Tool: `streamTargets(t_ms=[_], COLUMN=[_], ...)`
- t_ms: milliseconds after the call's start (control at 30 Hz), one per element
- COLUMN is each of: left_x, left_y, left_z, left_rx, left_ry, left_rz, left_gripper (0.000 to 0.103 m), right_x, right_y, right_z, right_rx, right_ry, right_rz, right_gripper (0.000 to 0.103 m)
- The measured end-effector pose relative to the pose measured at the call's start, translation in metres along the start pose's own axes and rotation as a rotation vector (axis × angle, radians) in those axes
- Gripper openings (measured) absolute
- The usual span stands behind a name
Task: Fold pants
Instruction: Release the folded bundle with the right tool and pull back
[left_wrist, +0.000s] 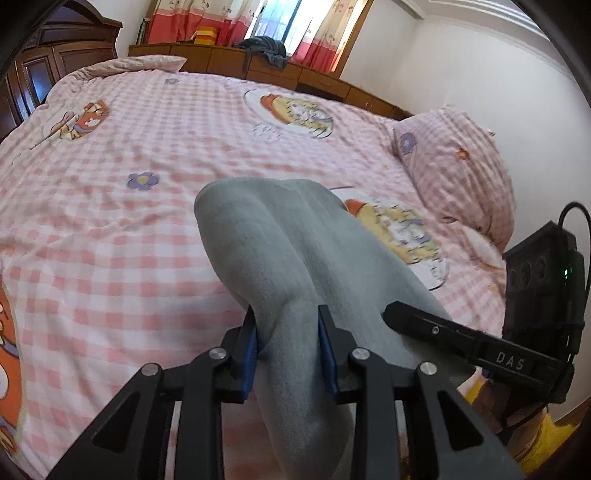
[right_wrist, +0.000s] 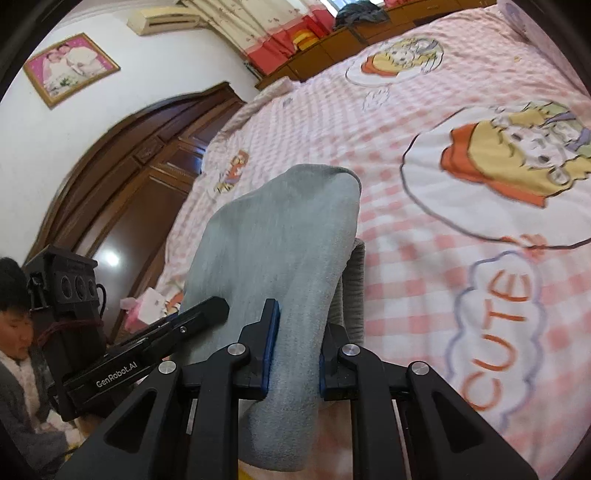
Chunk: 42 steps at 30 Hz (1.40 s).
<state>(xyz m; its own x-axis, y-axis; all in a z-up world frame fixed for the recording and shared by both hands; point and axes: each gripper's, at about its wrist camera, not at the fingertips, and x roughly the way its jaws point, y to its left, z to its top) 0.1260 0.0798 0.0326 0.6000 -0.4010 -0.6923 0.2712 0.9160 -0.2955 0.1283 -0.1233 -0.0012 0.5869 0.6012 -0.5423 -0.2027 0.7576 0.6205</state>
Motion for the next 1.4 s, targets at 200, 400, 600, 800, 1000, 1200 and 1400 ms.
streamTargets(t_ms=[200, 400, 600, 800, 1000, 1200, 1400], left_x=[0.033, 0.015, -0.010, -0.015, -0.005, -0.018, -0.034], left_y=[0.037, 0.036, 0.023, 0.021, 0.026, 0.013, -0.007], left_z=[-0.021, -0.032, -0.050, -0.070, -0.075, -0.077, -0.083], left_rx=[-0.034, -0.064, -0.090, -0.130, -0.190, -0.184, -0.178], left_ry=[0.095, 0.046, 0.015, 0.026, 0.056, 0.055, 0.080], left_rz=[0.076, 0.127, 0.205, 0.236, 0.241, 0.294, 0.335], left_gripper=[0.039, 0.045, 0.045, 0.046, 0.049, 0.049, 0.055], right_x=[0.048, 0.038, 0.006, 0.003, 0.018, 0.002, -0.022], right_y=[-0.001, -0.002, 0.000, -0.002, -0.012, -0.005, 0.014], right_z=[-0.018, -0.019, -0.026, -0.038, -0.038, -0.036, -0.040], right_rx=[-0.051, -0.125, -0.142, -0.175, -0.159, -0.141, -0.215], right_ry=[0.084, 0.083, 0.051, 0.079, 0.136, 0.144, 0.126], right_rz=[-0.079, -0.137, -0.143, -0.192, -0.225, -0.226, -0.261], right_gripper=[0.021, 0.034, 0.034, 0.034, 0.037, 0.037, 0.037])
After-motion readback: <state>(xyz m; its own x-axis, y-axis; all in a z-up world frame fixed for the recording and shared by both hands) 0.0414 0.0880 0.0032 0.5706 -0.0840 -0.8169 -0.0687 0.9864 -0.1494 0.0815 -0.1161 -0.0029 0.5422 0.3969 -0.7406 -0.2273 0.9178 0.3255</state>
